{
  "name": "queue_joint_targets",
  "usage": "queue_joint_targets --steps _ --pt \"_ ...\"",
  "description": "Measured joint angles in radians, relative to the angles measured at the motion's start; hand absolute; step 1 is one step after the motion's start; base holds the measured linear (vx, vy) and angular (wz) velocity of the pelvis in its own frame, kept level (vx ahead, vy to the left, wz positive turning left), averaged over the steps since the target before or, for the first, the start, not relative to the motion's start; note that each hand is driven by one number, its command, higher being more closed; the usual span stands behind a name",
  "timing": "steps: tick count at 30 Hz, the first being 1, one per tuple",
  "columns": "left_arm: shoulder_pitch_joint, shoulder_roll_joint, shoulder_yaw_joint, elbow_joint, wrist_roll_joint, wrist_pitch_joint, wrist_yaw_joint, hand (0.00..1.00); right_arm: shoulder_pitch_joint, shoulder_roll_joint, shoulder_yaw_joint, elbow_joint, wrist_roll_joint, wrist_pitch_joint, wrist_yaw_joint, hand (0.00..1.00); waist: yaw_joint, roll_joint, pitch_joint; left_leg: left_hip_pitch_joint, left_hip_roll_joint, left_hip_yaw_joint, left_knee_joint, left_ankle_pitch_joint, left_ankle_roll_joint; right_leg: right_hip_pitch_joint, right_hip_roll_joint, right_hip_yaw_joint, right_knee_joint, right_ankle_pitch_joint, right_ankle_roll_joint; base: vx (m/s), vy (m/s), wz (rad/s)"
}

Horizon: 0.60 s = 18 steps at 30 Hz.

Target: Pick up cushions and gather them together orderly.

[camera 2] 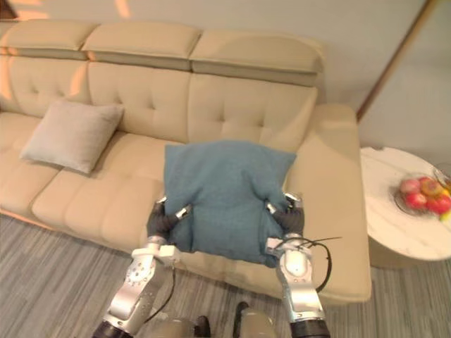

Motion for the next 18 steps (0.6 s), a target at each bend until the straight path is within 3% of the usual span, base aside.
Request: queue_joint_targets --steps 1,2,5,6,7,8,9,10,13,18 --pt "0.02 0.001 0.0 -0.006 0.0 0.0 -0.015 1.0 0.014 0.003 -0.001 -0.042 0.0 -0.001 0.0 1.0 0.005 -0.001 0.002 -0.022 0.045 0.045 0.103 -0.029 0.019 0.057 0.009 0.011 -0.029 -0.002 -0.003 0.28 0.002 0.05" --pt "0.027 0.001 0.0 -0.009 0.0 0.0 -0.018 1.0 0.014 0.005 -0.001 -0.05 0.0 0.0 0.001 1.0 0.005 -0.002 0.001 -0.026 0.059 0.052 0.12 -0.039 0.024 0.067 0.01 0.017 -0.033 -0.002 -0.003 0.24 0.04 -0.18" --pt "0.037 -0.004 0.0 -0.019 0.001 -0.002 -0.034 1.0 0.005 0.01 -0.003 -0.076 -0.002 -0.015 0.001 1.0 0.022 -0.003 -0.002 -0.077 0.104 0.001 0.072 -0.061 0.003 0.077 -0.005 0.083 -0.049 -0.002 -0.002 0.15 0.124 -0.54" --pt "0.036 -0.004 0.001 -0.019 0.001 -0.002 -0.034 1.0 0.004 0.012 -0.003 -0.073 -0.004 -0.015 0.001 1.0 0.022 -0.001 -0.003 -0.078 0.103 -0.059 -0.037 -0.043 -0.009 0.077 -0.015 0.108 -0.051 -0.005 0.007 0.12 0.264 -0.55" --pt "0.037 -0.005 0.0 -0.02 0.002 -0.002 -0.034 1.0 0.004 0.013 -0.004 -0.068 -0.004 -0.014 0.0 1.0 0.022 0.013 -0.01 -0.046 0.109 -0.121 -0.194 0.062 -0.021 0.078 -0.012 0.129 -0.048 -0.015 0.044 0.15 0.333 -0.54" --pt "0.037 -0.006 0.0 -0.02 0.002 -0.002 -0.034 1.0 0.004 0.012 -0.005 -0.068 -0.005 -0.014 0.0 1.0 0.022 0.021 -0.014 -0.041 0.115 -0.137 -0.225 0.127 -0.06 0.08 -0.008 0.137 -0.046 -0.026 0.063 0.15 0.333 -0.45" --pt "0.04 0.001 0.0 -0.016 0.002 0.004 -0.033 1.0 0.008 0.032 -0.009 -0.048 -0.005 -0.008 -0.001 1.0 0.017 0.004 -0.018 -0.023 0.09 -0.13 -0.225 0.127 -0.091 0.079 -0.032 0.162 -0.042 -0.032 0.088 0.11 0.255 -0.29" --pt "0.042 0.002 0.0 -0.016 0.002 0.004 -0.033 1.0 0.009 0.039 -0.012 -0.037 -0.005 -0.007 -0.002 1.0 0.011 -0.011 -0.027 -0.009 0.059 -0.121 -0.247 0.126 -0.09 0.082 -0.064 0.167 -0.047 -0.035 0.097 0.1 0.232 -0.2" --pt "0.051 0.008 -0.001 -0.017 0.002 0.004 -0.033 1.0 0.009 0.042 -0.01 -0.014 -0.005 -0.003 0.0 1.0 0.008 -0.015 -0.029 0.036 0.022 -0.093 -0.284 0.13 -0.07 0.113 -0.104 0.183 -0.083 -0.025 0.121 0.06 0.174 -0.09" --pt "0.055 0.013 -0.009 -0.017 0.003 0.004 -0.033 1.0 0.012 0.05 -0.01 -0.007 -0.008 0.002 0.002 1.0 0.003 -0.022 -0.043 0.074 0.009 -0.086 -0.332 0.141 -0.055 0.13 -0.112 0.189 -0.109 -0.024 0.127 0.01 0.014 -0.07"
